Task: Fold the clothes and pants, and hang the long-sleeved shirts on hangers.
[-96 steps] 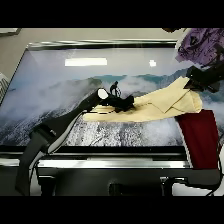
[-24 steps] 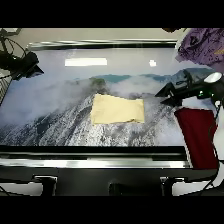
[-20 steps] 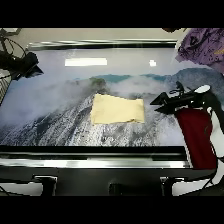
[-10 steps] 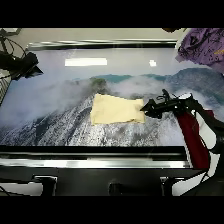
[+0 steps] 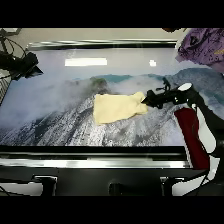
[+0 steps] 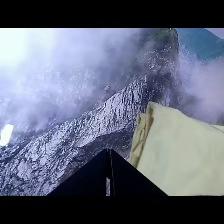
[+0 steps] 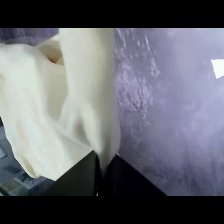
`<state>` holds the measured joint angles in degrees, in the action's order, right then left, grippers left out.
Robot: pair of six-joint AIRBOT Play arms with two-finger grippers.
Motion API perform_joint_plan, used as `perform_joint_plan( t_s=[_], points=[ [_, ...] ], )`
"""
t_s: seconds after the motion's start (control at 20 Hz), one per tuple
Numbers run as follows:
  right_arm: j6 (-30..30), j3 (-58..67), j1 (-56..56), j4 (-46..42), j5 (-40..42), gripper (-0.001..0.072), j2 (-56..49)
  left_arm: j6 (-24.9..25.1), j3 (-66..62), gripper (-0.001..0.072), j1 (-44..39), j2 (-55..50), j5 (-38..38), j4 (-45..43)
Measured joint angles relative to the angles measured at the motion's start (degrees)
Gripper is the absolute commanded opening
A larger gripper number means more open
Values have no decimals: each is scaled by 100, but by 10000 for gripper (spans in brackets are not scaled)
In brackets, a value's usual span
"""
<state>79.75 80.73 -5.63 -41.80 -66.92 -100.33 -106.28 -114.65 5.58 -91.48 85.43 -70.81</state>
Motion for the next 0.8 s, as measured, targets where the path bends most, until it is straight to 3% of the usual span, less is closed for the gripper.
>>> perform_joint_plan(
  t_s=[0.35, 0.8],
  points=[
    [1622, 2011, -345, -1467, -483, 24, 122, 0, 0, 17, 0, 0, 4, 2],
    [2669, 2680, -2048, -1978, -859, 23, 916, -2, 0, 17, -4, 0, 9, 4]
  ],
)
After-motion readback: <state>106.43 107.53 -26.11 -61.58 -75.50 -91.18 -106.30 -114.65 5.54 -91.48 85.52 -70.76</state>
